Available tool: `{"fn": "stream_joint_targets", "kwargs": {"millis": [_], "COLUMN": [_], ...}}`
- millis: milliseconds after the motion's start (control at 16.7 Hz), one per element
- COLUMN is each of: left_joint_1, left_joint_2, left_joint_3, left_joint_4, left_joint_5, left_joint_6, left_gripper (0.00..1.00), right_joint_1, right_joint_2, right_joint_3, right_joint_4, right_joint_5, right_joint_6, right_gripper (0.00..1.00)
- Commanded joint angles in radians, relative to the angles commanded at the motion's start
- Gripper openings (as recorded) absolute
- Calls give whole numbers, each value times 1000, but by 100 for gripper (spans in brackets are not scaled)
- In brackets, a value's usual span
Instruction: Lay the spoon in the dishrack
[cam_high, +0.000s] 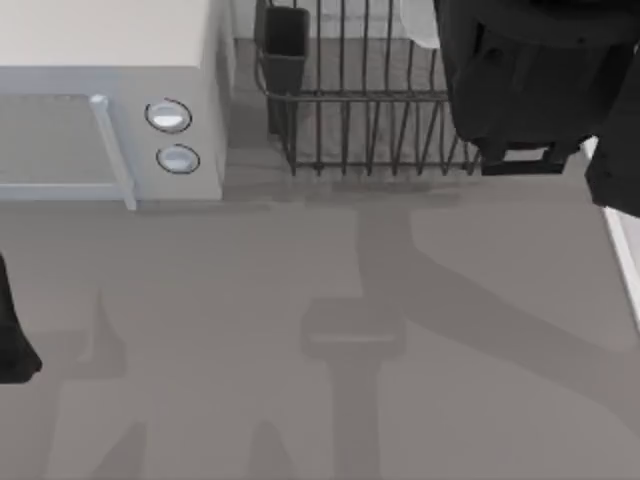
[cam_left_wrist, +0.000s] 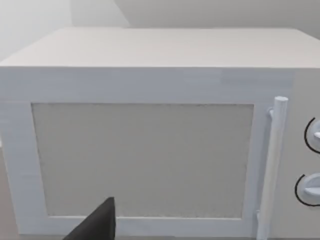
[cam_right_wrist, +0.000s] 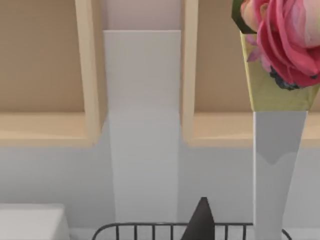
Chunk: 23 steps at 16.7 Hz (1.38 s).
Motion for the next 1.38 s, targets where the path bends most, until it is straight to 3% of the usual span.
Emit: {"fn": "stream_joint_targets", "kwargs": {"millis": [240,720,1140,1380], "left_joint_1": [0,0,0,0], "left_joint_2": [0,0,0,0], "left_joint_3": [0,0,0,0], "left_joint_4": [0,0,0,0], "left_joint_5": [0,0,0,0], "left_joint_6": [0,0,0,0], "left_gripper": [100,100,100,100], "right_joint_1": [-78,-341,-394,-394], "right_joint_2": [140,522,585,585], "right_joint_3": [-13,-88,-107,-107], "right_joint_4": [150,642,712,712], "right_joint_5": [-79,-335,-385,-385], "right_joint_6": [-3,-10,-14,-14], "right_gripper": [0,0,0,30]}}
